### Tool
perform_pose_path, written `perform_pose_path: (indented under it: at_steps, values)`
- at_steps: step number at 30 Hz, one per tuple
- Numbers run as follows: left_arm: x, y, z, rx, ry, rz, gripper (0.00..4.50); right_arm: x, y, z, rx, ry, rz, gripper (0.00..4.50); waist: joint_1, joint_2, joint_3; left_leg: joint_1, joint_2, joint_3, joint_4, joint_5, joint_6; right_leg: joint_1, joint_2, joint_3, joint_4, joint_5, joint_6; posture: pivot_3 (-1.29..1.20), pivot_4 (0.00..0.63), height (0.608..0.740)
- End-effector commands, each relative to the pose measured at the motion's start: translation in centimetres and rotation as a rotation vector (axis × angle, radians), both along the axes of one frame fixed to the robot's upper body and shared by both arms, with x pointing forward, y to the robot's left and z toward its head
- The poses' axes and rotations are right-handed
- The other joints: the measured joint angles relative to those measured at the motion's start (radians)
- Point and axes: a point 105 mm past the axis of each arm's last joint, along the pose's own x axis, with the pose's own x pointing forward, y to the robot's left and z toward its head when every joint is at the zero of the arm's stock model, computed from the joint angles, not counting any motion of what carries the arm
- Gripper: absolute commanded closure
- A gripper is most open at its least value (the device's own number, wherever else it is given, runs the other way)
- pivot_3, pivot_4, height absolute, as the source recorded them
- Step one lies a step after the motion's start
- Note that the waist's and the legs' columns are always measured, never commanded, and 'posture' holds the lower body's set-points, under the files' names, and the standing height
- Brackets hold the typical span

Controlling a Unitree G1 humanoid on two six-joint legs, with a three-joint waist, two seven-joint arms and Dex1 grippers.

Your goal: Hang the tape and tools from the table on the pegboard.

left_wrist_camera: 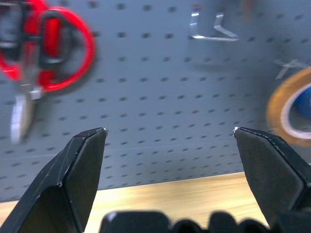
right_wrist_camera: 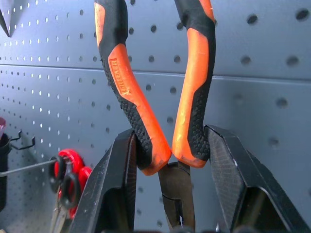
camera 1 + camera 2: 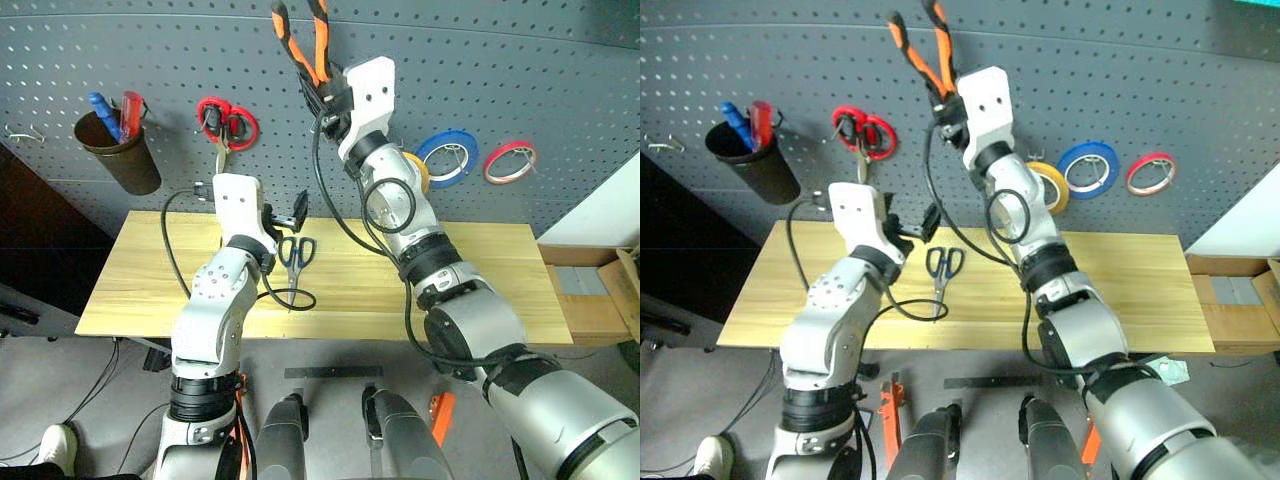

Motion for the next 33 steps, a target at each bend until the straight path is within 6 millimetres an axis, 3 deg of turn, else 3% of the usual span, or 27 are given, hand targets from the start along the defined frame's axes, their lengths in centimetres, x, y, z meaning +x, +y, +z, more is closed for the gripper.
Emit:
perform_pose_path:
  at_steps: [1, 16, 27, 33]
  values:
    - [-0.6, -0.3, 1.0, -0.002, -0.049, -0.014, 0.0, 0.0, -0.8, 1.9, 0.029, -0.065, -0.018, 2.76, 0.0, 0.0, 0.0, 0.0, 0.0, 0.0, 0.0, 0.0, 0.0, 0.0, 0.0, -0.001, 0.0, 0.0, 0.0, 0.05, 0.267, 0.74]
    - [0.4, 0.2, 2.1, 0.041, -0.06, -0.014, 0.0, 0.6, -1.0, 2.8, 0.08, -0.038, -0.039, 2.76, 0.0, 0.001, 0.003, 0.0, 0.0, -0.001, 0.0, 0.0, 0.0, 0.0, 0.001, -0.001, 0.001, -0.001, -0.001, 0.07, 0.293, 0.74]
    - [1.6, 2.9, 3.4, 0.092, -0.08, 0.072, 0.0, 0.8, -1.0, 3.2, 0.128, -0.009, -0.044, 2.76, 0.0, 0.002, 0.024, 0.0, 0.001, -0.001, 0.0, 0.0, 0.0, 0.0, 0.0, -0.001, 0.001, -0.001, -0.002, 0.09, 0.31, 0.74]
    - [1.3, 3.3, 3.1, 0.106, -0.066, 0.076, 0.0, 0.5, -0.4, 3.1, 0.155, 0.001, -0.021, 2.76, 0.001, 0.002, 0.031, 0.0, 0.001, -0.002, -0.001, 0.0, 0.0, 0.0, -0.002, -0.002, 0.001, -0.001, -0.002, 0.1, 0.327, 0.74]
